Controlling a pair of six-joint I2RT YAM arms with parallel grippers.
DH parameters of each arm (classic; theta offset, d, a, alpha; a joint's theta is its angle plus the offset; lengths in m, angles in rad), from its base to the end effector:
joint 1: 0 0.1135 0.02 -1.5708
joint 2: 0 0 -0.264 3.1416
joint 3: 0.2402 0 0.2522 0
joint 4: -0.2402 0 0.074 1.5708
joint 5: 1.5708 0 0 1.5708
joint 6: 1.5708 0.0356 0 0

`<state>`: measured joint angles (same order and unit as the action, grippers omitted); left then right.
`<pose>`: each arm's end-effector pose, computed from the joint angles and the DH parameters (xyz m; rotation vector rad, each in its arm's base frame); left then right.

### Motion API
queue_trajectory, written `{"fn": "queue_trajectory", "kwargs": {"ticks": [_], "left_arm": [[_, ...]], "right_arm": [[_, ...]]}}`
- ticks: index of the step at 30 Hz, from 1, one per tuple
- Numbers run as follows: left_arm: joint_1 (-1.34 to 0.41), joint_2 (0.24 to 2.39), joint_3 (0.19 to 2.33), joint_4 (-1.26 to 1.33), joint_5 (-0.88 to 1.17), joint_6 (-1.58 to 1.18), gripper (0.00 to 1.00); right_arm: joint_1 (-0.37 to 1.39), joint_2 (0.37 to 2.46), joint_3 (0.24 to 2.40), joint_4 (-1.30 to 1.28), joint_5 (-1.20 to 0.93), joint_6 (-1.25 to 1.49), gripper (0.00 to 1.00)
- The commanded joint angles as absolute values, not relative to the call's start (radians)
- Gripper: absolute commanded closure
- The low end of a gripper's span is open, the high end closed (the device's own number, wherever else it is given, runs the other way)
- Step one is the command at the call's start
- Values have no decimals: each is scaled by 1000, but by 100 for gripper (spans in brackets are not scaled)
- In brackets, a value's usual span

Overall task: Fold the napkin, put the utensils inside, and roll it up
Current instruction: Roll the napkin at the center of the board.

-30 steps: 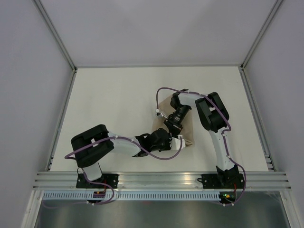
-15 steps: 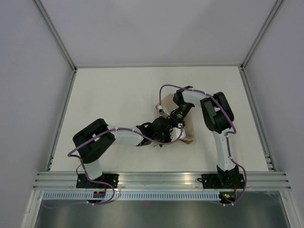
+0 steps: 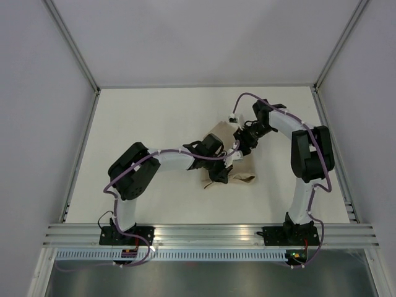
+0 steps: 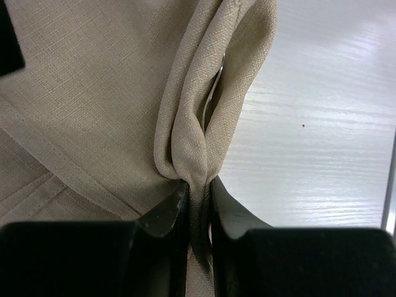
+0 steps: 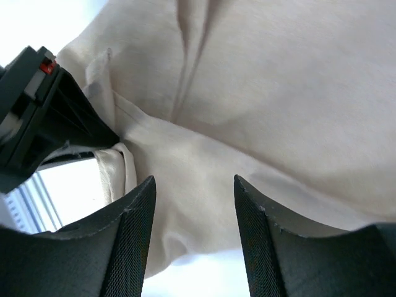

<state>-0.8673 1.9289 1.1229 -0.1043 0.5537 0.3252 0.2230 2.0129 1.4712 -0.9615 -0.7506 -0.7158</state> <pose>0.2376 -0.3091 0.1432 1.6065 1.9332 -0.9145 0.3657 0.1078 0.1774 -1.2615 2.4071 1.0158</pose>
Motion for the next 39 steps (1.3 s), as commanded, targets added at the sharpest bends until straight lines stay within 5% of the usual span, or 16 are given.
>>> {"fn": "queue_trajectory", "kwargs": {"ticks": [1, 8, 17, 25, 39], "left_arm": [[-836, 2035, 1225, -337, 684, 256, 98], [-795, 2169, 1376, -471, 784, 195, 98], [-732, 2298, 1502, -603, 854, 104, 98], [-730, 2362, 1583, -686, 841, 84, 98], [-713, 2414, 1647, -749, 867, 89, 98]], "right_arm": [[166, 1879, 1384, -801, -744, -670, 40], [140, 1616, 1085, -520, -638, -672, 41], [152, 1358, 878, -472, -704, -819, 41], [380, 1117, 628, -329, -580, -882, 40], [644, 1160, 473, -78, -338, -914, 38]]}}
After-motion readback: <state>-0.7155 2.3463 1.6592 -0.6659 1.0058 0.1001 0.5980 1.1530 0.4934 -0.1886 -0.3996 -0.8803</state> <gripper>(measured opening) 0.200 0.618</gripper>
